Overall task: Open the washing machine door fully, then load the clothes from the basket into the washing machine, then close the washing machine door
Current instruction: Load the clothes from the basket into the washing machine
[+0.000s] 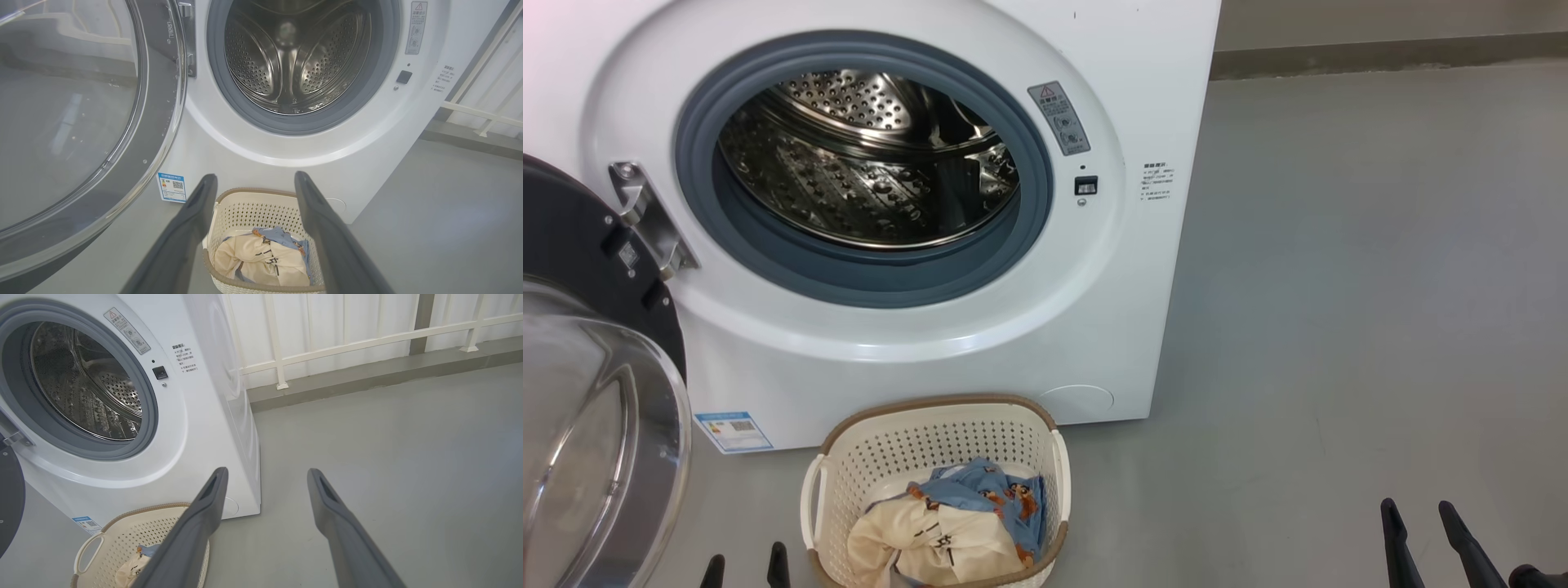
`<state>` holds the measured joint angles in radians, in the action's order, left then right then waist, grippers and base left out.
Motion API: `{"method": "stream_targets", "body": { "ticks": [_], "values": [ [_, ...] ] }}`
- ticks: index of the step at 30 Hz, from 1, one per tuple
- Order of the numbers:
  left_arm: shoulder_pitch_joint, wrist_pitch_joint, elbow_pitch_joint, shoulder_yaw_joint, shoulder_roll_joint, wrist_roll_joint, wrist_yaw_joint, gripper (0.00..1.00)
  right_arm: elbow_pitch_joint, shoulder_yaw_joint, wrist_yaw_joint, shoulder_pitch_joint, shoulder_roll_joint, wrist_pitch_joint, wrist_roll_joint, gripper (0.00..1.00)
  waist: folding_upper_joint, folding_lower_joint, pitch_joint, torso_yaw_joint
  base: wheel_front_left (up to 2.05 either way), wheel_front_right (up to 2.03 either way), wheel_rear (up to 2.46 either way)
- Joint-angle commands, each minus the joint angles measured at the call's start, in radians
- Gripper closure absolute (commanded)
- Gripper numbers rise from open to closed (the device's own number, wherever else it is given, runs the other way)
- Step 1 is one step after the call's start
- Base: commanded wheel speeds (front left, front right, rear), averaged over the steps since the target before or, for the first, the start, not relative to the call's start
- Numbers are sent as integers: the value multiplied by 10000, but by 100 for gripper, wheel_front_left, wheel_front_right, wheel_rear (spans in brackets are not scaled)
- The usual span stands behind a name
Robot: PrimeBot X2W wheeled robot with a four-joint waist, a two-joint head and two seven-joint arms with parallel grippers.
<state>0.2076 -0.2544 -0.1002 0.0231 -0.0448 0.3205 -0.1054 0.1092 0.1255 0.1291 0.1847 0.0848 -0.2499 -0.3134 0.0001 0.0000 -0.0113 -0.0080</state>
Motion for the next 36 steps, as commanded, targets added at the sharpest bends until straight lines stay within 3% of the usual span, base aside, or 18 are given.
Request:
{"method": "stream_targets", "body": {
  "ticks": [1, 23, 36],
  "values": [
    [-261, -74, 198, 346, -55, -132, 71, 0, -226, -245, 16, -178, 154, -118, -23, 0, -1, 0, 14, 5, 0, 0, 0],
    [-276, -74, 243, 279, -55, 44, -1, 0, -230, -382, 16, -306, 64, -118, -37, 0, -1, 0, 305, -309, 0, 0, 0],
    [-1692, -74, -883, -251, -55, -297, -120, 0, -232, -570, 16, -1030, -160, -118, -223, 0, -1, 0, 2040, -1171, 0, 0, 0]
  ]
}}
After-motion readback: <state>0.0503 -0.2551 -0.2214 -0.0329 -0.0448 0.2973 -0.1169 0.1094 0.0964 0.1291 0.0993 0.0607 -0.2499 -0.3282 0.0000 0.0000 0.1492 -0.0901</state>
